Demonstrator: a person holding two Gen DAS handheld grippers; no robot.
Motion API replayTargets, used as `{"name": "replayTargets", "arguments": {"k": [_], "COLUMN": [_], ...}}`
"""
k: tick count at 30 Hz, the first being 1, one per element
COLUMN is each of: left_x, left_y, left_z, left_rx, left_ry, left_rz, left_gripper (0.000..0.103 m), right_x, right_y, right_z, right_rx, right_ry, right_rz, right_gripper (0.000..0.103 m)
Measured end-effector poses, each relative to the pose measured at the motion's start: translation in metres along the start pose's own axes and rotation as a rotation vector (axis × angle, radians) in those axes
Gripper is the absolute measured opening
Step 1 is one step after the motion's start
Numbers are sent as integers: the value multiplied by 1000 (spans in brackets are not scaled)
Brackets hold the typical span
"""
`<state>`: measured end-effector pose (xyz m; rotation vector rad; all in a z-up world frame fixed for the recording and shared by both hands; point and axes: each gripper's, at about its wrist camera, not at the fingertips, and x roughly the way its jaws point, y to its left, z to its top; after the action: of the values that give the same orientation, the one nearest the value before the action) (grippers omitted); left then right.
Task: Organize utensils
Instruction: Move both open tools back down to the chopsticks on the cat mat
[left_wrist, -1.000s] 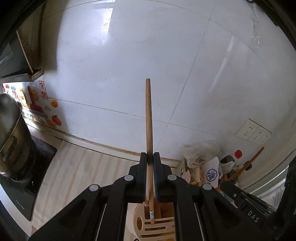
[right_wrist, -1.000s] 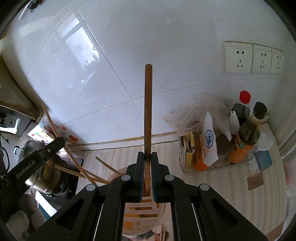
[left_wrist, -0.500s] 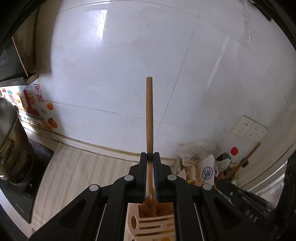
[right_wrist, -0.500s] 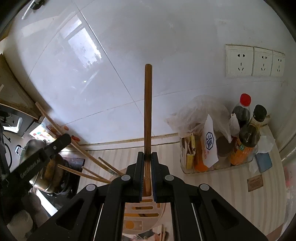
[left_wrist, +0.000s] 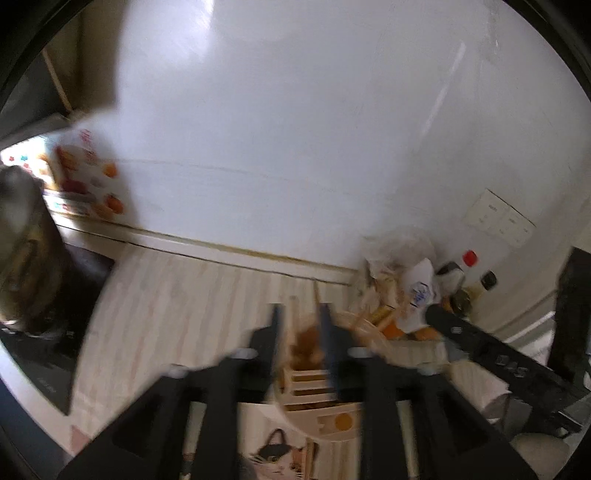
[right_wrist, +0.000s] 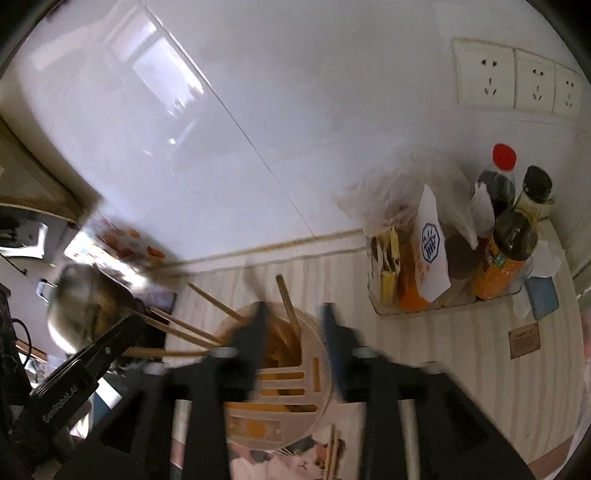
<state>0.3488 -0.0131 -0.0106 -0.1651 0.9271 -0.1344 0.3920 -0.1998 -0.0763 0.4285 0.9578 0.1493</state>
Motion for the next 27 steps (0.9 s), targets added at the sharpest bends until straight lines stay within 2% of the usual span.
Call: {"name": "replayTargets", "arguments": {"k": [1,2,3,5,7,10,13,16,22,27], "left_x": [-6,-14,-23,-33,-40,-44,-35,-10,60,100], "left_y": [2,5,8,15,21,31,41,43,43,37], "left_z": [1,2,2,0,-8,-24,-51,-87,-165,-219], "left_rx": [-10,-25,-36,-41,-41,-40,-27,18,71,135], "left_ry": [-13,-35,-61,-86,-103,-124,-105,-42,201,346], "left_rz": [14,21,28,59,110,193,239,284,313,340], "left_gripper": [87,96,99,99,103,103,103,103,102,101], "right_x": [-7,-15,-21,-33,-42,-50,-48,-31,36,80], "right_y": [0,0,1,-1,-5,-14,-30,-49,-83,-98], "right_z": [0,0,0,-2,-8,-24,-48,-79,-154,-210], "right_rx": [4,6,5,7,11,11,6,-3,11,11], "right_ry": [-18,-39,-52,-68,-75,-67,-48,15,266,419], "right_rz": [9,13,14,14,11,-21,-63,-117,-176,-212], "right_gripper": [50,50,50,50,51,55,61,61,60,46]}}
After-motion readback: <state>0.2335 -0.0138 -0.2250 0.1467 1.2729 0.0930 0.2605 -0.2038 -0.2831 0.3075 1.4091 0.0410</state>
